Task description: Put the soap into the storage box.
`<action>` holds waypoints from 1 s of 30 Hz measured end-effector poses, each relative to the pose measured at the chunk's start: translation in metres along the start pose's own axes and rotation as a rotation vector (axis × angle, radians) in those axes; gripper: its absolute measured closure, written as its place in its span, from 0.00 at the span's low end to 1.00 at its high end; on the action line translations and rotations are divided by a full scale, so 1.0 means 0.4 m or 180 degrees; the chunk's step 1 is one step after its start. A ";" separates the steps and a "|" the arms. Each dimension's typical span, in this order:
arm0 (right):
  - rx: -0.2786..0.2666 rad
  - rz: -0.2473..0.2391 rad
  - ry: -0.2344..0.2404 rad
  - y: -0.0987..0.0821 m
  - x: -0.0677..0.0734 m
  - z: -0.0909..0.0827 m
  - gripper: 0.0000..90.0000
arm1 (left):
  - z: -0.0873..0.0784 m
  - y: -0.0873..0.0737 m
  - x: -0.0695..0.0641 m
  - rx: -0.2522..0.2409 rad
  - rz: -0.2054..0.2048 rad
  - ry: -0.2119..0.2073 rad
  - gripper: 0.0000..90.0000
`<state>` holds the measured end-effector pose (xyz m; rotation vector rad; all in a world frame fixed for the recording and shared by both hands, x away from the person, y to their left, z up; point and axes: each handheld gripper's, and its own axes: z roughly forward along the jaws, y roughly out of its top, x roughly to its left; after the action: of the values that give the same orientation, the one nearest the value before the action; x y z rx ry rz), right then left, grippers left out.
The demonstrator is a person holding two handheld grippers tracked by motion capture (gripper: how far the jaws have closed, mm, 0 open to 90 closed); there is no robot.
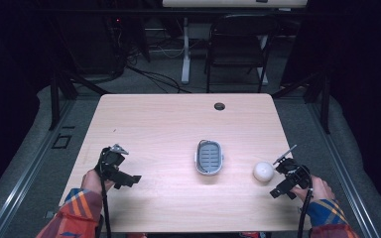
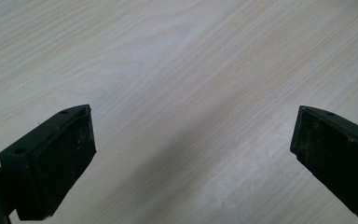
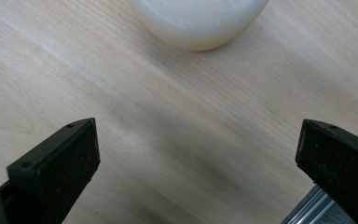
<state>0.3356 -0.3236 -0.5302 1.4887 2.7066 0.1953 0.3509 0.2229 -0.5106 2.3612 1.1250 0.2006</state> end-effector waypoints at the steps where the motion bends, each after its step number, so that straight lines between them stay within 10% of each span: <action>1: 0.0042 -0.0037 -0.0007 0.001 -0.002 -0.002 0.00 | 0.001 0.000 0.000 0.0003 -0.0002 0.0000 0.00; 30: 0.0031 -0.0151 -0.0074 0.033 0.025 -0.018 0.00 | 0.001 0.001 -0.006 0.0025 0.0042 -0.0001 0.00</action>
<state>0.3407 -0.3087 -0.5211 1.4187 2.7253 0.1620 0.3497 0.2206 -0.5104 2.3759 1.1122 0.2007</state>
